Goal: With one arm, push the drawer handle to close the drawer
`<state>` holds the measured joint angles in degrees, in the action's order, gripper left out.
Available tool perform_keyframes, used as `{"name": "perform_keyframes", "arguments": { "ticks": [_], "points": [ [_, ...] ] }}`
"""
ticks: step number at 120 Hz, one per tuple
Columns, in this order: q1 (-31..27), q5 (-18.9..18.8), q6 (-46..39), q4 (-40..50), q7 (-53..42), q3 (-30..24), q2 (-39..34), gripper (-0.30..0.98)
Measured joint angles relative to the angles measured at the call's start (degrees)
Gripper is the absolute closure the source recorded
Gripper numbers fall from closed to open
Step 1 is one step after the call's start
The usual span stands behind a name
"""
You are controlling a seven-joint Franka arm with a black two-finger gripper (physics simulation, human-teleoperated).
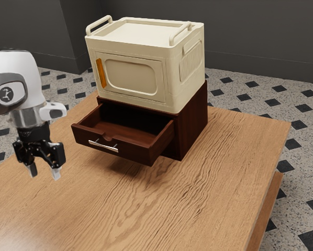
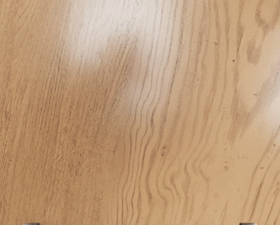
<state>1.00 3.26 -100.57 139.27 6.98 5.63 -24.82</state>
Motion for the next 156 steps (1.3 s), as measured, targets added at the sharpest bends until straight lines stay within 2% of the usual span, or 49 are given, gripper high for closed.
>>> {"name": "perform_keyframes", "arguments": {
  "ticks": [14,33,57,93,156],
  "points": [
    [-0.06,-0.2,-5.41,-0.89,0.41,-0.92,6.7,0.36],
    [0.04,-0.71,-10.47,-10.8,0.82,-3.89,17.17,0.53],
    [-0.18,-1.96,-14.74,-16.89,0.84,-4.45,24.03,0.66],
    [0.0,-2.25,-18.19,-26.27,-0.08,-5.09,33.59,0.71],
    [-0.09,-2.44,-21.9,-40.41,-2.98,-5.71,43.86,0.72]
  ]
}}
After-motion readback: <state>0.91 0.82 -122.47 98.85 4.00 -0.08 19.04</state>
